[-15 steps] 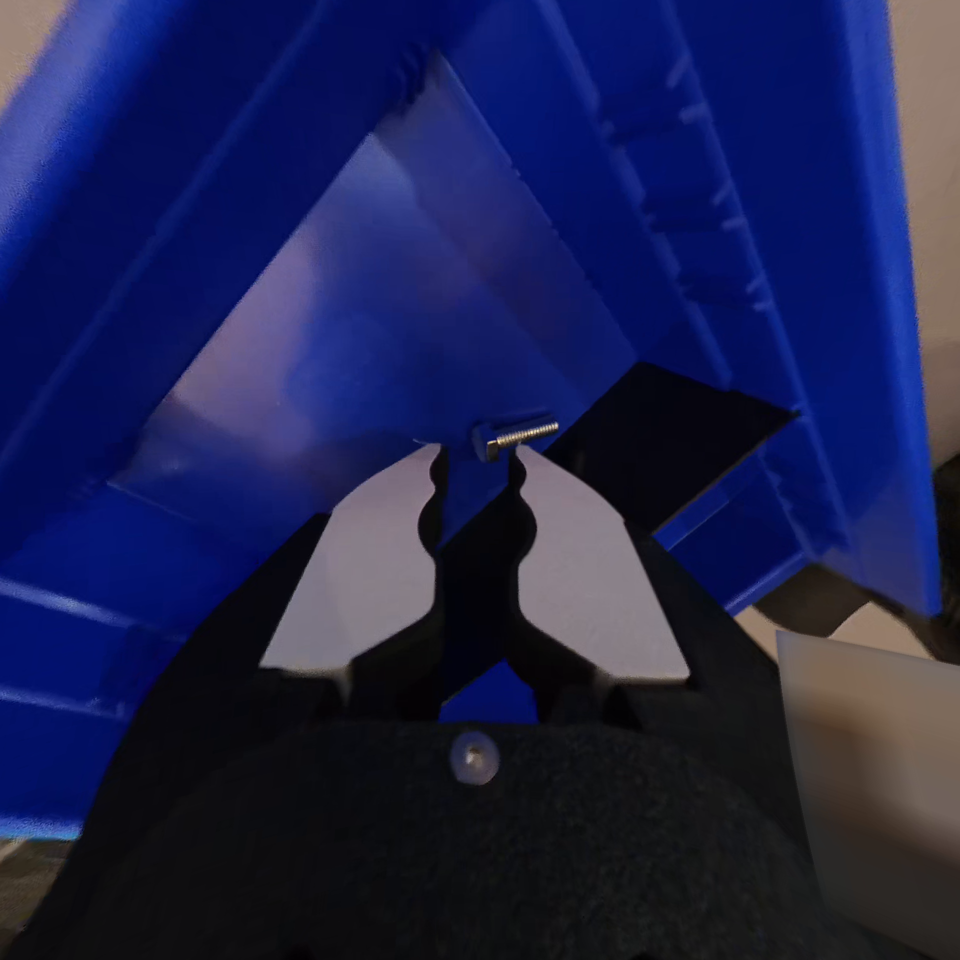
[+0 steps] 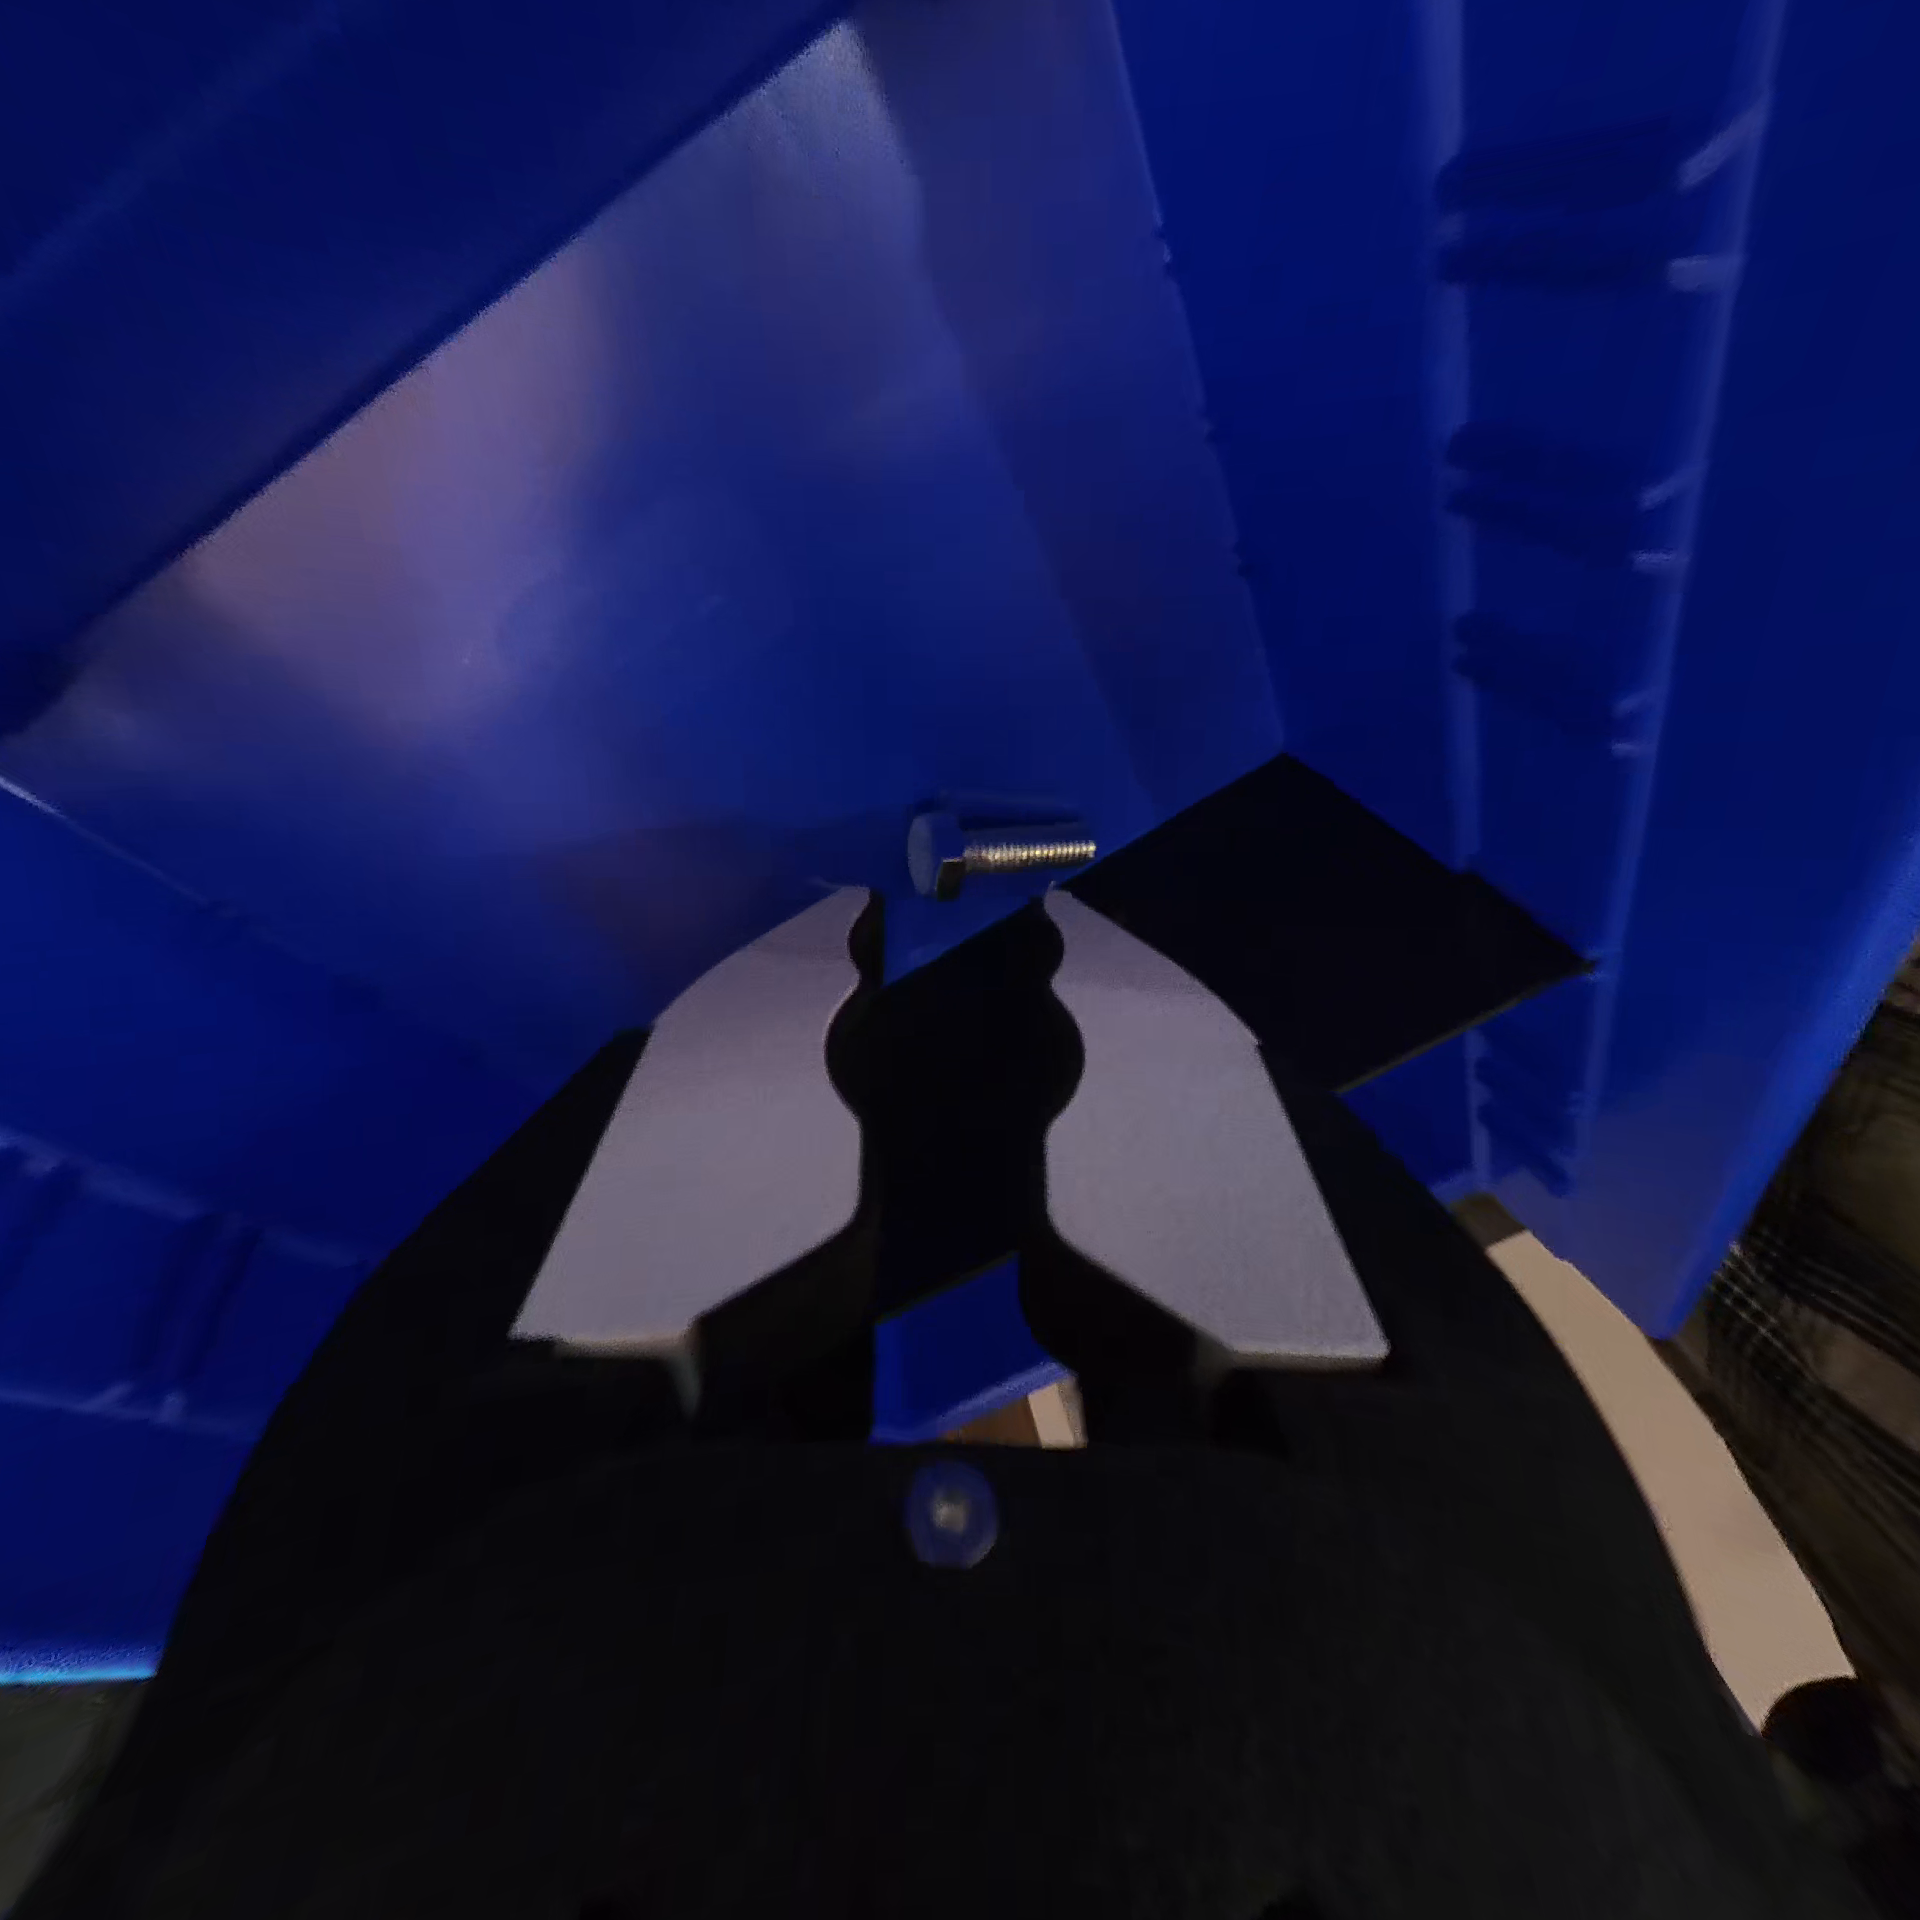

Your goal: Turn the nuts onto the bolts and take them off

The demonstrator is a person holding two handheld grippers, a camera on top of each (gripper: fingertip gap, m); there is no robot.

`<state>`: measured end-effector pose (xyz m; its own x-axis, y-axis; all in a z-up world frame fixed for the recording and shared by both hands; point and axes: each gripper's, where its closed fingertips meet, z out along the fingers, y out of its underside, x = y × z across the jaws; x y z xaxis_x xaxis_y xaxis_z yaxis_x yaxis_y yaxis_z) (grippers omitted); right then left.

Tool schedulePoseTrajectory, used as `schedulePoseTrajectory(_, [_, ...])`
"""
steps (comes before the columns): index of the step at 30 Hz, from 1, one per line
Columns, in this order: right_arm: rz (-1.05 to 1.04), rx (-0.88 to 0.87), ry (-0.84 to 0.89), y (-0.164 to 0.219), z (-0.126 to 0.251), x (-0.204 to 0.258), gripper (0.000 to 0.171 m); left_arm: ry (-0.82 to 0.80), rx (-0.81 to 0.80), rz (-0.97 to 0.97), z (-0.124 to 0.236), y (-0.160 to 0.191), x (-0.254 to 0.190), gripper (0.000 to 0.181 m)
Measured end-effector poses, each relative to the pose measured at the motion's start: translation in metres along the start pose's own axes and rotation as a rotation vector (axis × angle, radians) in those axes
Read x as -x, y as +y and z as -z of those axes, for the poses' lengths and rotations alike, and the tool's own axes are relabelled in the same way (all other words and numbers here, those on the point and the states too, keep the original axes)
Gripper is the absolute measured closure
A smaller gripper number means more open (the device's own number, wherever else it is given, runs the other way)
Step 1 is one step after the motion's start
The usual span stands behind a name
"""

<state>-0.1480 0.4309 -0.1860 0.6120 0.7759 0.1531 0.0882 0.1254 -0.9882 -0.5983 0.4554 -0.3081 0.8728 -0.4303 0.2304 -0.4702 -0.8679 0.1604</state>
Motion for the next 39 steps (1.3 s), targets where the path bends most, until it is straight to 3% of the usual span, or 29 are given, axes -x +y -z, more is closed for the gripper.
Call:
schedulePoseTrajectory(13, [0.014, -0.004, -0.006, 0.0, -0.001, 0.002, 0.103, -0.029, 0.163, -0.116, -0.014, 0.002, 0.005, 0.163])
schedulePoseTrajectory(28, [0.001, -0.026, 0.002, -0.004, 0.001, -0.001, 0.103, -0.087, 0.143, -0.18, -0.014, 0.002, 0.008, 0.174])
schedulePoseTrajectory(39, [-0.007, -0.041, -0.005, -0.008, 0.003, 0.001, 0.104, -0.11, 0.064, -0.163, 0.006, 0.006, 0.011, 0.174])
